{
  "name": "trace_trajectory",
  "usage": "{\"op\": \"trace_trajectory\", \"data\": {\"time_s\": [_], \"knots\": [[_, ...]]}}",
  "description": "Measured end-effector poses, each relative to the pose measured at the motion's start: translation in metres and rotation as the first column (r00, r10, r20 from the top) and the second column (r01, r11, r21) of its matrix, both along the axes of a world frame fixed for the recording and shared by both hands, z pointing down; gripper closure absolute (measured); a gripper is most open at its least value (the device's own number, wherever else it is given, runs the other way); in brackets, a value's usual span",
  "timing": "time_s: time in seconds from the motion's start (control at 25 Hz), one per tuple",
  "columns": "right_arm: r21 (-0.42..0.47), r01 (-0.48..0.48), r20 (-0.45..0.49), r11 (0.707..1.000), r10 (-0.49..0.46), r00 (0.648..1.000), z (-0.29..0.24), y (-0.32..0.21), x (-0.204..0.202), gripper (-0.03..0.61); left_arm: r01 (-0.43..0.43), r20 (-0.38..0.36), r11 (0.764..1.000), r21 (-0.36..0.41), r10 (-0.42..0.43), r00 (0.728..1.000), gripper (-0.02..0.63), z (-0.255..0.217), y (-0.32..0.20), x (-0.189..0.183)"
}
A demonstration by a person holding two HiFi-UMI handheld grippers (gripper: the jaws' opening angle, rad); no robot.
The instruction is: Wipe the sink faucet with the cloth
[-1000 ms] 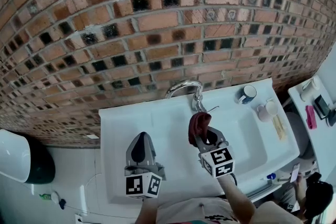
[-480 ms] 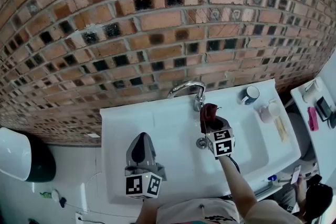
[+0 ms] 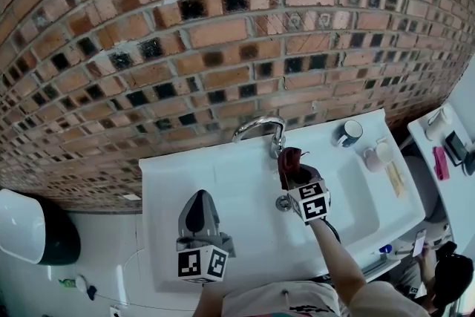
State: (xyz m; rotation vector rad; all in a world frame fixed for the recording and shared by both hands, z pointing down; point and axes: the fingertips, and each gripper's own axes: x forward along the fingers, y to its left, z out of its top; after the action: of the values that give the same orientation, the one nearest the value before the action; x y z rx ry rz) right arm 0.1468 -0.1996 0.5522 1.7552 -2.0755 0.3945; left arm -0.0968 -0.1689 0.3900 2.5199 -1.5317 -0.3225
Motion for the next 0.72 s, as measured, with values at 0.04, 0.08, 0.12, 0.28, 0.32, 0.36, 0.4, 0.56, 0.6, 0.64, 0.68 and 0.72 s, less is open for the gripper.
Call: {"op": "trace_trajectory", "data": {"time_s": [0.04,0.08,0.12,0.28,0.32,0.36,0.4,0.56,0.6,0.64,0.68,0.72], "knots": [[0.003,0.001,-0.009,1.000,-0.001,1.000,-0.002,0.000,0.001,0.531,0.001,-0.002,1.000,-0.001,-0.001,1.000,0.609,0.000,0.000,0.000],[0.011,-0.003,-0.017,1.000,0.003,1.000,-0.005,0.000,0.003,0.531,0.002,-0.003,1.000,-0.002,-0.002,1.000,0.611,0.000,0.000,0.000],[0.022,-0.014,-0.021,1.000,0.015,1.000,-0.010,-0.001,0.008,0.531,0.001,-0.005,1.000,-0.003,-0.001,1.000,0.609,0.000,-0.001,0.001],[0.075,-0.071,-0.015,0.995,0.072,0.997,-0.034,-0.001,0.035,0.531,-0.004,-0.009,1.000,0.001,0.004,1.000,0.609,0.000,-0.001,0.003],[0.084,-0.077,-0.022,0.994,0.079,0.997,-0.039,-0.001,0.040,0.531,-0.005,-0.010,1.000,0.001,0.005,1.000,0.610,0.000,-0.001,0.003],[0.090,-0.080,-0.029,0.993,0.083,0.996,-0.043,-0.001,0.044,0.531,-0.007,-0.010,1.000,0.001,0.007,1.000,0.609,-0.001,-0.001,0.004],[0.094,-0.083,-0.034,0.992,0.087,0.996,-0.045,0.000,0.046,0.531,-0.008,-0.011,1.000,0.001,0.008,1.000,0.610,-0.001,-0.001,0.004],[0.105,-0.126,-0.021,0.986,0.128,0.991,-0.051,0.002,0.052,0.531,-0.007,-0.011,1.000,0.002,0.007,1.000,0.609,-0.002,0.000,0.003],[0.106,-0.134,-0.009,0.985,0.136,0.991,-0.051,0.002,0.051,0.531,-0.004,-0.010,1.000,0.002,0.004,1.000,0.609,-0.002,0.000,0.002],[0.106,-0.130,0.000,0.986,0.131,0.991,-0.052,0.001,0.046,0.531,-0.002,-0.010,1.000,0.002,0.002,1.000,0.609,-0.002,0.000,0.001],[0.105,-0.112,0.003,0.988,0.113,0.994,-0.053,-0.001,0.038,0.531,0.001,-0.010,1.000,0.002,-0.001,1.000,0.609,-0.001,0.000,0.000],[0.104,-0.086,-0.001,0.991,0.087,0.996,-0.053,-0.003,0.027,0.531,0.004,-0.011,1.000,0.002,-0.004,1.000,0.609,-0.001,0.000,-0.001]]}}
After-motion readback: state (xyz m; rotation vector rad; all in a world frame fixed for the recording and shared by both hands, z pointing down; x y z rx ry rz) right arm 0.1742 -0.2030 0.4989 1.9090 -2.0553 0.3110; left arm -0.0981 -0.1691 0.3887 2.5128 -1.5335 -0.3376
